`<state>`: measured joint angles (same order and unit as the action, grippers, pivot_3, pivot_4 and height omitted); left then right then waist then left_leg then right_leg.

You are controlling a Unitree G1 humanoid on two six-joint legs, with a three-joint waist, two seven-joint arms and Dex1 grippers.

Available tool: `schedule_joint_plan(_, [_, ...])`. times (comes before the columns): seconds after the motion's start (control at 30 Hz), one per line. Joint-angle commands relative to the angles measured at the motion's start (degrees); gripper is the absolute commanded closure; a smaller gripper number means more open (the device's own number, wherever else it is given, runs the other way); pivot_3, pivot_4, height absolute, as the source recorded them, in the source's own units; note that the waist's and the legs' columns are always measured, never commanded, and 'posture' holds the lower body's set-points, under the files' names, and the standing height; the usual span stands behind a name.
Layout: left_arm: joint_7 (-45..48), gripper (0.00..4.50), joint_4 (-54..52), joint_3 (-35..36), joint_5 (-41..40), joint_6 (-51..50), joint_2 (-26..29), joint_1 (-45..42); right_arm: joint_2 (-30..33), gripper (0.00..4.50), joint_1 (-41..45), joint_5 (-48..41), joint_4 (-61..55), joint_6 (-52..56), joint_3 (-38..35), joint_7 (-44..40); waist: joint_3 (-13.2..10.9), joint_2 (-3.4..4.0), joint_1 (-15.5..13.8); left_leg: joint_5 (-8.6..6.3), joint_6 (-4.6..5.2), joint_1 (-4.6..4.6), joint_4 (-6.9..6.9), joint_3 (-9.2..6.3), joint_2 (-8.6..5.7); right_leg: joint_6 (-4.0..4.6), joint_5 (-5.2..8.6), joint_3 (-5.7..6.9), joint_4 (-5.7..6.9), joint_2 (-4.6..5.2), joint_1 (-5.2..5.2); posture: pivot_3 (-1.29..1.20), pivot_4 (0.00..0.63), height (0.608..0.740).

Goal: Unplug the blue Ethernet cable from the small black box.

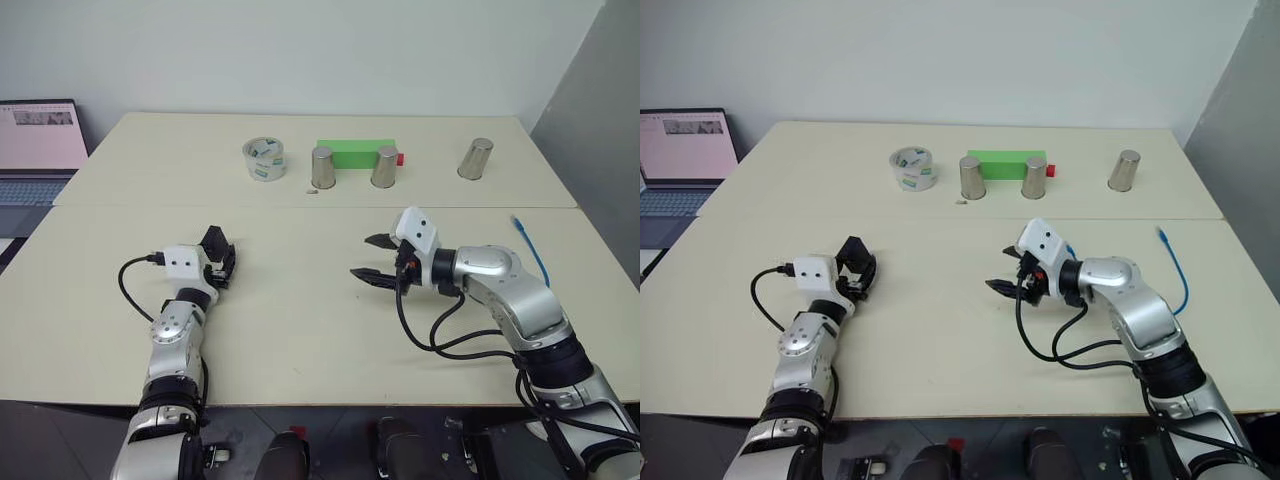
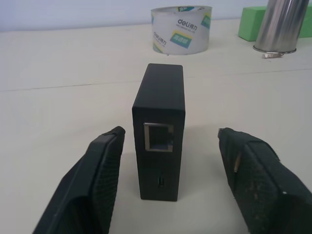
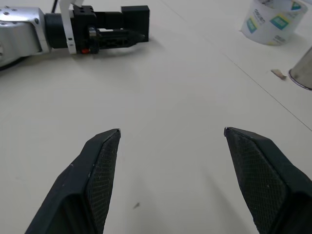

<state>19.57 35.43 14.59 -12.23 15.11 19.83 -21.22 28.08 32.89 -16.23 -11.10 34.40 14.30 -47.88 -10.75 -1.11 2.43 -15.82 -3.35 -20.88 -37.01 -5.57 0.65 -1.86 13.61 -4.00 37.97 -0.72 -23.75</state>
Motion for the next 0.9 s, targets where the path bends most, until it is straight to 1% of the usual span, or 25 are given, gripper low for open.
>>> schedule_joint_plan(0.03, [-0.7, 0.41, -5.8, -0.5, 0.0, -6.5, -0.2, 6.1, 0.7, 0.88, 0.3, -1.3, -3.0, 0.1, -0.9, -1.5, 0.0, 0.01, 0.3, 0.0, 0.0, 0.02, 0.0, 0.0, 0.0, 0.0, 0.0, 0.0, 0.0, 0.0, 0.01, 0.0, 0.15, 0.74])
schedule_joint_plan(0.07, [-0.4, 0.21, -8.7, -0.7, -0.4, -8.4, 0.0, 7.8, 0.9, 0.88, 0.3, -1.2, -3.1, 0.1, -0.8, -1.7, 0.0, 0.01, 0.5, 0.0, 0.0, 0.02, 0.0, 0.0, 0.0, 0.0, 0.0, 0.0, 0.0, 0.0, 0.02, 0.0, 0.15, 0.74])
schedule_joint_plan(0.23, [1.2, 0.21, -24.7, -1.2, -2.1, -18.2, 1.9, 16.4, 1.5, 0.88, -0.3, -1.3, -3.1, -0.2, -1.4, -1.6, 0.0, 0.02, 1.0, 0.0, 0.0, 0.06, 0.03, 0.03, 0.05, 0.0, 0.01, -0.04, 0.0, 0.0, 0.02, 0.0, 0.15, 0.74])
schedule_joint_plan(0.33, [1.9, 0.21, -33.7, -1.2, -2.1, -23.7, 4.6, 20.9, 2.3, 0.88, -2.2, -1.6, -3.2, -0.3, -3.2, -1.0, 0.0, 0.02, 1.0, 0.0, 0.0, 0.04, 0.03, -0.03, 0.08, 0.0, 0.02, 0.0, -0.02, -0.06, 0.02, 0.0, 0.15, 0.74])
schedule_joint_plan(0.43, [3.5, 0.21, -40.1, -1.2, -2.2, -29.4, 8.0, 23.8, 3.1, 0.88, -4.6, -2.2, -3.5, -0.5, -5.5, -0.5, 0.0, 0.01, 0.9, 0.0, 0.0, 0.02, 0.02, -0.01, 0.07, 0.0, 0.03, -0.01, -0.04, -0.07, 0.02, 0.0, 0.15, 0.74])
schedule_joint_plan(0.47, [5.2, 0.21, -42.4, -0.3, -4.0, -31.0, 9.5, 24.5, 3.8, 0.88, -6.3, -2.5, -3.7, -1.5, -6.9, -0.8, 0.0, 0.01, 0.9, 0.0, 0.0, 0.01, 0.02, -0.02, 0.07, 0.01, 0.03, -0.01, -0.04, -0.07, 0.01, 0.0, 0.15, 0.74])
schedule_joint_plan(0.57, [12.9, 0.21, -48.3, 0.9, -7.5, -35.2, 16.6, 26.2, 6.0, 0.88, -12.6, -3.7, -5.1, -4.8, -11.7, -1.9, 0.0, -0.07, 0.7, -0.01, 0.0, 0.0, 0.02, -0.08, 0.08, 0.05, 0.06, 0.05, -0.04, -0.09, 0.01, 0.0, 0.15, 0.74])
schedule_joint_plan(0.67, [17.0, 0.21, -50.8, 2.4, -10.9, -39.4, 20.9, 26.0, 8.1, 0.88, -16.1, -4.1, -4.6, -5.1, -15.2, -1.5, -0.1, -0.02, 0.6, -0.01, 0.0, -0.03, 0.04, -0.08, 0.07, 0.14, 0.12, 0.07, -0.05, -0.09, 0.0, 0.0, 0.15, 0.74])
schedule_joint_plan(0.73, [19.0, 0.21, -51.0, 3.2, -11.7, -40.6, 23.2, 25.3, 9.6, 0.88, -17.5, -3.5, -2.8, -5.9, -17.1, -1.2, -0.1, -0.02, 0.7, -0.01, 0.0, -0.03, 0.03, -0.03, 0.06, 0.14, 0.12, 0.03, -0.04, -0.08, -0.01, 0.0, 0.15, 0.74])
schedule_joint_plan(0.8, [20.4, 0.21, -50.4, 3.8, -12.4, -41.5, 24.9, 24.3, 10.8, 0.88, -18.0, -3.0, -1.3, -6.7, -18.5, -1.2, -0.1, -0.02, 0.8, -0.01, 0.0, 0.0, 0.03, -0.01, 0.06, 0.14, 0.12, 0.02, -0.04, -0.08, -0.01, 0.0, 0.15, 0.74])
schedule_joint_plan(0.9, [21.9, 0.21, -49.4, 4.9, -13.9, -42.8, 25.9, 22.6, 12.0, 0.88, -17.6, -2.3, 0.8, -7.3, -19.8, -0.4, -0.1, -0.03, 0.9, -0.01, 0.01, 0.0, 0.04, 0.0, 0.08, 0.14, 0.12, 0.02, -0.03, -0.1, -0.02, 0.0, 0.15, 0.74])
